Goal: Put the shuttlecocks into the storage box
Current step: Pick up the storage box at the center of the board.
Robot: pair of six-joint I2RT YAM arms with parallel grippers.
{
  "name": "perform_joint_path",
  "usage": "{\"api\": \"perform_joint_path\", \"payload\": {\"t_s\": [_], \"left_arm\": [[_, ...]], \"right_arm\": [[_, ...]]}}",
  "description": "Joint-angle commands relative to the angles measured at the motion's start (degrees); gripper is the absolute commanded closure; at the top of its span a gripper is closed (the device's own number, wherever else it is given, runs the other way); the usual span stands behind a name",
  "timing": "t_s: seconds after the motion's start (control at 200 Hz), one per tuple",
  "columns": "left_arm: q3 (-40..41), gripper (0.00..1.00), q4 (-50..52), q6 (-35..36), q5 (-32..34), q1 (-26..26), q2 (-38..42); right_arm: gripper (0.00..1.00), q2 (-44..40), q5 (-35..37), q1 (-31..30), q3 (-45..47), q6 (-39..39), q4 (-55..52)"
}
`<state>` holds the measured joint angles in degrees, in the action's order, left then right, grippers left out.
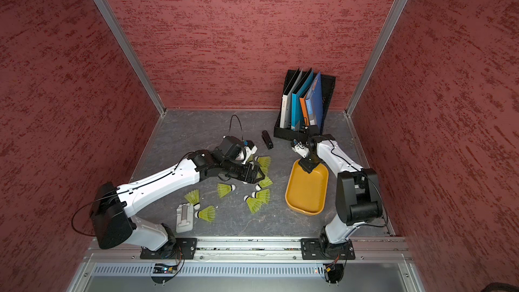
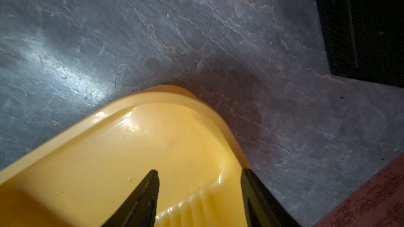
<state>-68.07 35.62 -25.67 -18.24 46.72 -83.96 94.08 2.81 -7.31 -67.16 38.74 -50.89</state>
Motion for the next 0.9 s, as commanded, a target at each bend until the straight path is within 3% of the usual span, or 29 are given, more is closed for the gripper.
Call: {"api": "perform_joint_path", "payload": {"t_s": [0.0,0.296,0.456,0.646,0.897], "left_arm": [[1.77,0.11,-2.08,-1.81,-2.16,-1.66,1.82],[1.93,0.12,-2.57,-2.78,-2.73,-2.69,2.33],[2.24,0.12,-2.55,-2.98,-2.57,-2.70,2.62],[2.20,0.12,-2.62,-3.14,-2.59,-2.82,2.80],[2.76,0.13,-2.92,-3.68,-2.23,-2.83,3.35]], "right_arm": [[0.37,1.60,3.95,0.06,-2.91,1.59,0.40],[0.44,3.10,4.59,0.10,-6.97,-0.59,2.28],[0.37,1.03,5.41,0.60,-5.18,-0.25,3.86],[0.34,4.50,5.82,1.97,-5.10,-1.47,3.87],[0.44,8.72,3.27,2.13,-8.68,-5.32,1.89]]}}
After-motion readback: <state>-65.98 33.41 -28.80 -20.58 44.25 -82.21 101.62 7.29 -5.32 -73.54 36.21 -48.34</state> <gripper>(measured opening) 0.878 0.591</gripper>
